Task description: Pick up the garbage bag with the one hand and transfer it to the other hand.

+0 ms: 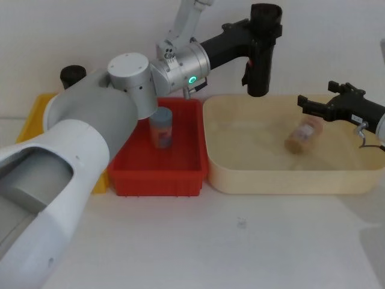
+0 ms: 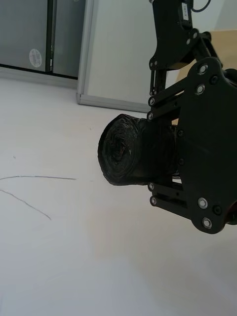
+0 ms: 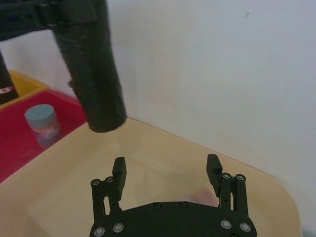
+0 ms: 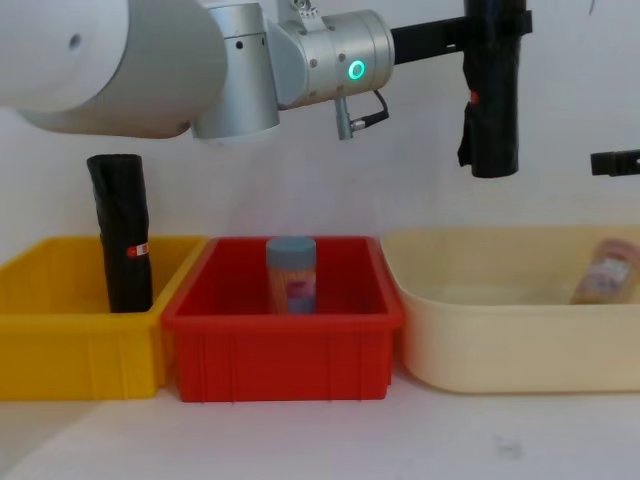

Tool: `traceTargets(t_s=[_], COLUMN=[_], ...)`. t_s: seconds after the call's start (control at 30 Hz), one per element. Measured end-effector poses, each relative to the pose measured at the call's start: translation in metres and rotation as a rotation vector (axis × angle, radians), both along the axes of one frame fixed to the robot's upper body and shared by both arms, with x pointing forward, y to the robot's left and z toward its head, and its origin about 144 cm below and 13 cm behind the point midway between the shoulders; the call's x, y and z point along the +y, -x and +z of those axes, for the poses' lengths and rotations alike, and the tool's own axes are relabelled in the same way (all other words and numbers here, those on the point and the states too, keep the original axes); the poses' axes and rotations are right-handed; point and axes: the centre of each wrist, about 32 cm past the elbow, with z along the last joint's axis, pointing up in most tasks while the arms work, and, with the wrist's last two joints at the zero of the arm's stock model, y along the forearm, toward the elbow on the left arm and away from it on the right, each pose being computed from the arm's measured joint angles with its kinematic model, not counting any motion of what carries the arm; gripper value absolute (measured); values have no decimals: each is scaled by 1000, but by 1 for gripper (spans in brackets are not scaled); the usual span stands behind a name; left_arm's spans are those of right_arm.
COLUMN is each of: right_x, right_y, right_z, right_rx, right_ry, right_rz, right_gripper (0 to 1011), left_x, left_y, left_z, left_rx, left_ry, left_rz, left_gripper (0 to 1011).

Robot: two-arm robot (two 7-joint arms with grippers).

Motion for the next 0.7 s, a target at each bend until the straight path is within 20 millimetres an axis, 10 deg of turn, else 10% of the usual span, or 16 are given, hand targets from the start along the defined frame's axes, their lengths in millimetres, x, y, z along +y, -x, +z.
traceTargets(t_s=[0.7], right_x=[11], right_y=[8], right_z=[8], right_rx=[-53], right_ry=[-99], right_rz=[117], right_gripper=[1000], left_x=[-9], left_y=[-1], left_z=[4], left_rx=[-8], left_ry=[-10], left_rz=[-21], left_gripper=[476])
